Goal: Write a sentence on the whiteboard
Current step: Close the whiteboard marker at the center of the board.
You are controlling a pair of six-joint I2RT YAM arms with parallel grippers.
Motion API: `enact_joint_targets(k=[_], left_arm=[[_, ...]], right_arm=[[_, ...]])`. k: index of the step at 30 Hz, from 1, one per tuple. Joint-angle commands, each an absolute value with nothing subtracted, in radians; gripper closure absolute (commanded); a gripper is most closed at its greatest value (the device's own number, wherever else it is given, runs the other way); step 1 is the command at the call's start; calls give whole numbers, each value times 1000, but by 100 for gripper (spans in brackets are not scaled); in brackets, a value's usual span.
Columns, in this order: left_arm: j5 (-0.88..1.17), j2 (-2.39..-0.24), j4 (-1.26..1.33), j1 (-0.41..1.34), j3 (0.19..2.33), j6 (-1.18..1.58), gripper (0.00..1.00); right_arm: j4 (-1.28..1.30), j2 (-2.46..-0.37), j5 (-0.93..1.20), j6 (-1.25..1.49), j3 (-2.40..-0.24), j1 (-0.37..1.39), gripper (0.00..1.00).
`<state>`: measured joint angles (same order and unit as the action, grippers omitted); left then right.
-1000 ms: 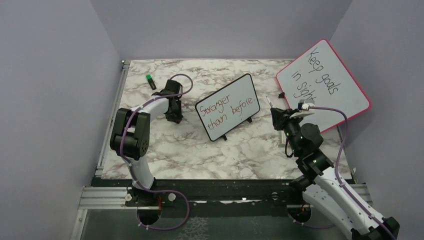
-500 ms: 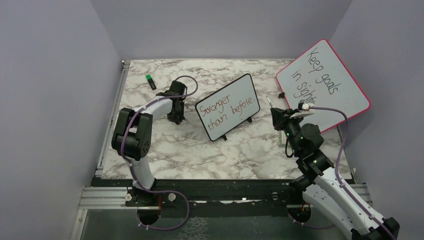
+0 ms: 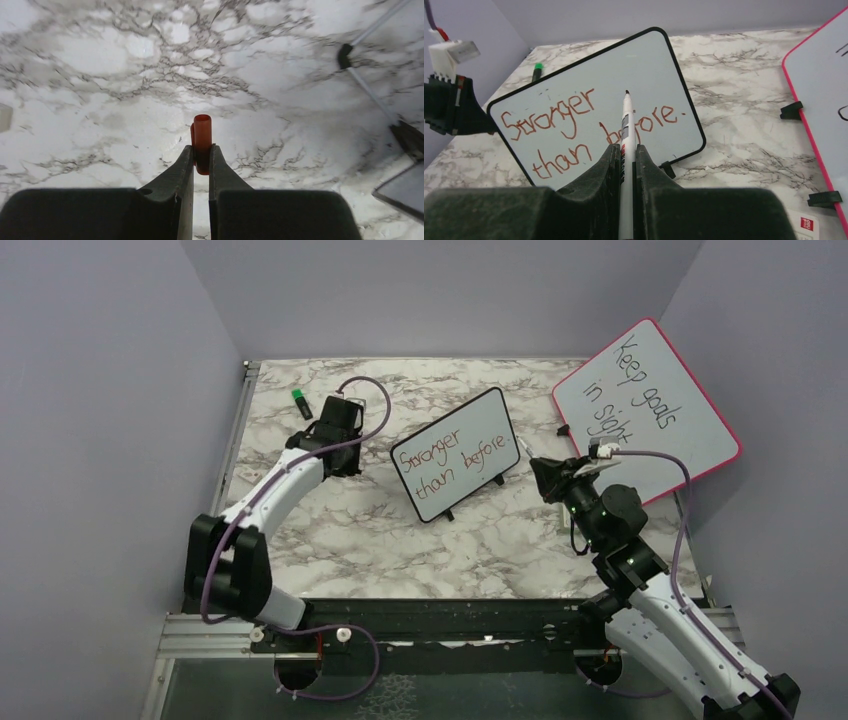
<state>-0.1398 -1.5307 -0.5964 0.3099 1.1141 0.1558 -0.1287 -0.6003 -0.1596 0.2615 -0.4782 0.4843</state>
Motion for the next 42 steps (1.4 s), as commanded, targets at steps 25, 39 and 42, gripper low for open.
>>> enact_joint_targets(k=[25, 39, 42], left_arm=[[101, -940, -519, 716, 1033, -653, 100], [156, -964, -525, 866, 1007, -938, 100], [159, -983, -523, 879, 1017, -956, 100]], right_arm=[[77, -727, 514, 193, -795, 482, 99], [60, -865, 753, 196, -849, 482, 99], [75, -882, 785, 182, -857, 482, 99]])
